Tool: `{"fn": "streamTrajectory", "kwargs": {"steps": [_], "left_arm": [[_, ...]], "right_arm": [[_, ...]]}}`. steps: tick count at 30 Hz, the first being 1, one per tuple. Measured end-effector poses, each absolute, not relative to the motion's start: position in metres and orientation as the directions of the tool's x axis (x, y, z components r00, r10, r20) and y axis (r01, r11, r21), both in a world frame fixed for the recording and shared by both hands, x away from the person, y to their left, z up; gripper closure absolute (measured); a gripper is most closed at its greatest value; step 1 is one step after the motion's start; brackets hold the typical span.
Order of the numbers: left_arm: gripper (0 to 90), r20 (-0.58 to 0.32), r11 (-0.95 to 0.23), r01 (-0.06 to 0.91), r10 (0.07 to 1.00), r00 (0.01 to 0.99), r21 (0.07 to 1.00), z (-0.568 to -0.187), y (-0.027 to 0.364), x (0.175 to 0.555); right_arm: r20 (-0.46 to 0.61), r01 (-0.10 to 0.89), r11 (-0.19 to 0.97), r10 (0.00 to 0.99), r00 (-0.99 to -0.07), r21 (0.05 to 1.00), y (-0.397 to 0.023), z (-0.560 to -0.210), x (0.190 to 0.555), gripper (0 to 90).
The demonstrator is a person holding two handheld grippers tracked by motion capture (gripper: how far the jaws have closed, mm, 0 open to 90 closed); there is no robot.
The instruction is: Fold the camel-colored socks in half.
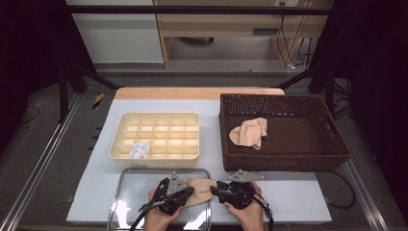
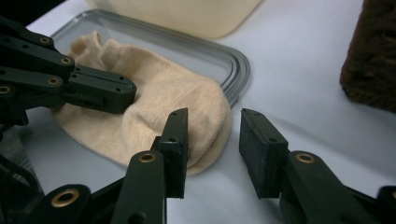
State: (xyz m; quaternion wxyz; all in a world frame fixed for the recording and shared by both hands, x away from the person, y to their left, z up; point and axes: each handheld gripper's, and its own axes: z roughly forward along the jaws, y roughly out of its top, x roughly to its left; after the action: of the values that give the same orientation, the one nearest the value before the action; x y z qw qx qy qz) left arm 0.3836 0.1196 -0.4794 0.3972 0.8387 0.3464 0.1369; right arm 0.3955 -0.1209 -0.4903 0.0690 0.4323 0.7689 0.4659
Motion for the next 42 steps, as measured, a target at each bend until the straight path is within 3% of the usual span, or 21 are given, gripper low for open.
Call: {"fn": "streamTrajectory", "kwargs": {"steps": [3, 10, 18, 33, 42], "left_arm": [[89.1, -0.043, -0.442, 0.471, 0.692, 0.721, 0.763, -0.480, 0.119, 0.383], [89.1, -0.038, -0.442, 0.468, 0.695, 0.718, 0.765, -0.481, 0.119, 0.382], [89.1, -0.051, -0.437, 0.481, 0.698, 0.714, 0.760, -0.480, 0.119, 0.383], [89.1, -0.056, -0.438, 0.488, 0.698, 0.714, 0.755, -0.478, 0.118, 0.384], [87.5, -0.087, -0.369, 0.479, 0.714, 0.695, 0.797, -0.456, 0.152, 0.376]], "right_arm": [[0.302, 0.612, 0.199, 0.729, -0.615, 0.766, -0.120, -0.494, 0.395, 67.6], [0.361, 0.639, 0.171, 0.704, -0.612, 0.750, -0.121, -0.497, 0.395, 86.4], [0.374, 0.604, 0.143, 0.667, -0.644, 0.784, -0.123, -0.475, 0.393, 87.6], [0.352, 0.539, 0.191, 0.573, -0.740, 0.821, -0.096, -0.452, 0.388, 87.7], [0.347, 0.546, 0.193, 0.593, -0.727, 0.815, -0.101, -0.450, 0.390, 87.6]]}}
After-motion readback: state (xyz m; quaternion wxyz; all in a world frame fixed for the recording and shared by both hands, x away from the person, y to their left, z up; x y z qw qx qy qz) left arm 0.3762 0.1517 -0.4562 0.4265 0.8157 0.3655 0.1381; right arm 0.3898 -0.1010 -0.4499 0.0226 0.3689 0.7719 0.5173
